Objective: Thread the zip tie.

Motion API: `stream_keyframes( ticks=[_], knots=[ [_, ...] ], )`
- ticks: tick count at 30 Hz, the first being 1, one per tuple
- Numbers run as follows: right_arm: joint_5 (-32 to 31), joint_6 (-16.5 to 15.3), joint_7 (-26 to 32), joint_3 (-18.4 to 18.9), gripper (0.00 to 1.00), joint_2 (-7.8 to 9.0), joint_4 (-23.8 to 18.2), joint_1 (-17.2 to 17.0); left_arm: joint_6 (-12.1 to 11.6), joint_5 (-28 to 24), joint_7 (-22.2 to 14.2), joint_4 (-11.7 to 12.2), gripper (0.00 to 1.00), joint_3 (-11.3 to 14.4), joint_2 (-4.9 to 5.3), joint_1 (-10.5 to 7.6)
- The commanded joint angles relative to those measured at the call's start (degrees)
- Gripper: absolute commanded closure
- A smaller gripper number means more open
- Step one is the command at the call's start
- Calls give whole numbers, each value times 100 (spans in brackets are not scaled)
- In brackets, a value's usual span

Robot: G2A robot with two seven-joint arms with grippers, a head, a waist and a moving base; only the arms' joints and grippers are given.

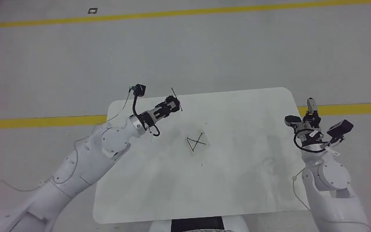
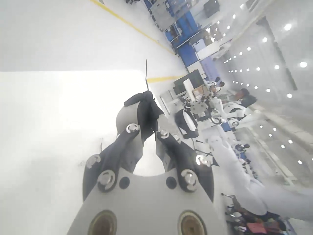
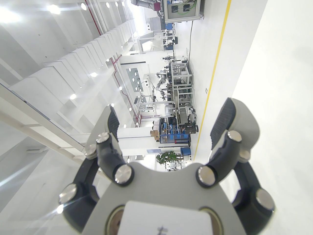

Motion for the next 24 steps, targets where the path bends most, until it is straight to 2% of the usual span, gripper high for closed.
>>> stream_keyframes(
  ticks=[1, 8, 12, 19, 21, 24],
  knots=[
    [0, 0, 0, 0, 0, 0, 0, 0, 0, 8, -29, 39, 100, -23, -11, -7],
    [0, 0, 0, 0, 0, 0, 0, 0, 0, 8, -29, 39, 100, -23, -11, -7],
    [0, 0, 0, 0, 0, 0, 0, 0, 156, -590, 188, 55, 100, -177, -56, 122],
    [0, 0, 0, 0, 0, 0, 0, 0, 308, -1801, -244, 115, 100, -442, -112, 267],
    [0, 0, 0, 0, 0, 0, 0, 0, 384, -2001, -319, 168, 100, -502, -131, 287],
    [0, 0, 0, 0, 0, 0, 0, 0, 384, -2830, -395, 208, 100, -590, -196, 393]
  ],
)
